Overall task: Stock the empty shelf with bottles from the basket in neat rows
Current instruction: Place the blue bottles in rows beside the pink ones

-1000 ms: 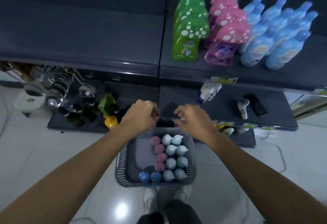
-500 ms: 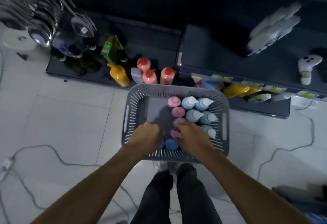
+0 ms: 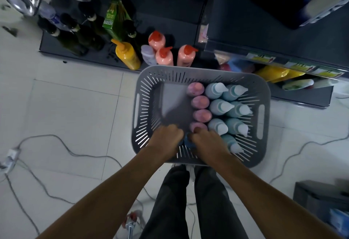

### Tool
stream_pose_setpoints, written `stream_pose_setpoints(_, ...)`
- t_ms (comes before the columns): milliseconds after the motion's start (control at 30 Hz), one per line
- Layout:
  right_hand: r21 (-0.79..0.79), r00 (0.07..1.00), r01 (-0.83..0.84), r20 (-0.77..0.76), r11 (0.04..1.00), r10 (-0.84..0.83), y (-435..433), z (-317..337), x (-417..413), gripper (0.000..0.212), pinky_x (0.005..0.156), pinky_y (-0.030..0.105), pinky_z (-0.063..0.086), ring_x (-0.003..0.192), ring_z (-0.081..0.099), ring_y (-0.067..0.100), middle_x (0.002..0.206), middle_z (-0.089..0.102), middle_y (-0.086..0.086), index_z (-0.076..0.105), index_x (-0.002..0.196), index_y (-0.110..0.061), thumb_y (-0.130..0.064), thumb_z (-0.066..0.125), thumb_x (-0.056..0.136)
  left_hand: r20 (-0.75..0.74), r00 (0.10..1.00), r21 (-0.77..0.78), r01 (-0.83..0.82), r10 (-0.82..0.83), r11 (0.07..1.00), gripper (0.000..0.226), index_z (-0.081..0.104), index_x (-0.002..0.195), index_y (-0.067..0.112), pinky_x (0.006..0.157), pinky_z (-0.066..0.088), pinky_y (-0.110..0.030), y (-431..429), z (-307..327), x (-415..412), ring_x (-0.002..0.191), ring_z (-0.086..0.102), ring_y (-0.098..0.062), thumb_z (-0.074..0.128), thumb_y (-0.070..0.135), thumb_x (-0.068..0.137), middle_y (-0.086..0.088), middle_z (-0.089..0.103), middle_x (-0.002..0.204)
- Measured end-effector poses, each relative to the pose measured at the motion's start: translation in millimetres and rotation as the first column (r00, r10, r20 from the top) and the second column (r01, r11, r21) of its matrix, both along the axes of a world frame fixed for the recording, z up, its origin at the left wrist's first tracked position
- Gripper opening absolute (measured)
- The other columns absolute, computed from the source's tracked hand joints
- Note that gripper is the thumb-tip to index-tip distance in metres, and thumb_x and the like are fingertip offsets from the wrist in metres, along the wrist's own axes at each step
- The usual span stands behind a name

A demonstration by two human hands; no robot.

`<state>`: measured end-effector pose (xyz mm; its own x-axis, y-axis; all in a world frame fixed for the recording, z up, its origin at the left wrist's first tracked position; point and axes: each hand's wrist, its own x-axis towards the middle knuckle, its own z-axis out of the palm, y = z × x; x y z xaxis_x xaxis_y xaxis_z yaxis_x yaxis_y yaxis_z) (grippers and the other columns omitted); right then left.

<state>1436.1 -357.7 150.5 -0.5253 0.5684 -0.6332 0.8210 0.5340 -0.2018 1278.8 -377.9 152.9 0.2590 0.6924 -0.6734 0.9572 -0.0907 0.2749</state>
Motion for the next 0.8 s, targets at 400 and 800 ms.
stream_pose_setpoints(400, 0.049, 1.0, 0.011, 0.007, 0.999, -0.012, -1.6, 6.7, -2.4, 0.029, 0.072, 0.034, 0.047, 0.103, 0.067, 0.03, 0.118, 0.064, 0.004, 0.065, 0.118, -0.025, -0.023, 0.056, 0.091, -0.082, 0.996, 0.043, -0.034, 0.038, 0.998, 0.017, 0.069, 0.107, 0.013, 0.077, 0.051, -0.042, 5.9, 8.9, -0.7, 0.101, 0.067, -0.038, 0.062, 0.014, 0.091, -0.013, 0.066, 0.107)
stream_pose_setpoints(800, 0.147, 0.993, 0.071, -0.105, 0.987, -0.056, 28.5, 64.8, 0.0, 0.028, 0.073, 0.033, 0.051, 0.094, 0.068, 0.029, 0.102, 0.07, 0.006, 0.073, 0.101, -0.02, -0.039, 0.06, 0.085, -0.118, 0.991, 0.08, -0.058, 0.068, 0.995, 0.022, 0.07, 0.103, 0.011, 0.079, 0.057, -0.039, 36.3, 72.6, 0.1, 0.096, 0.07, -0.037, 0.076, 0.018, 0.083, -0.015, 0.068, 0.102)
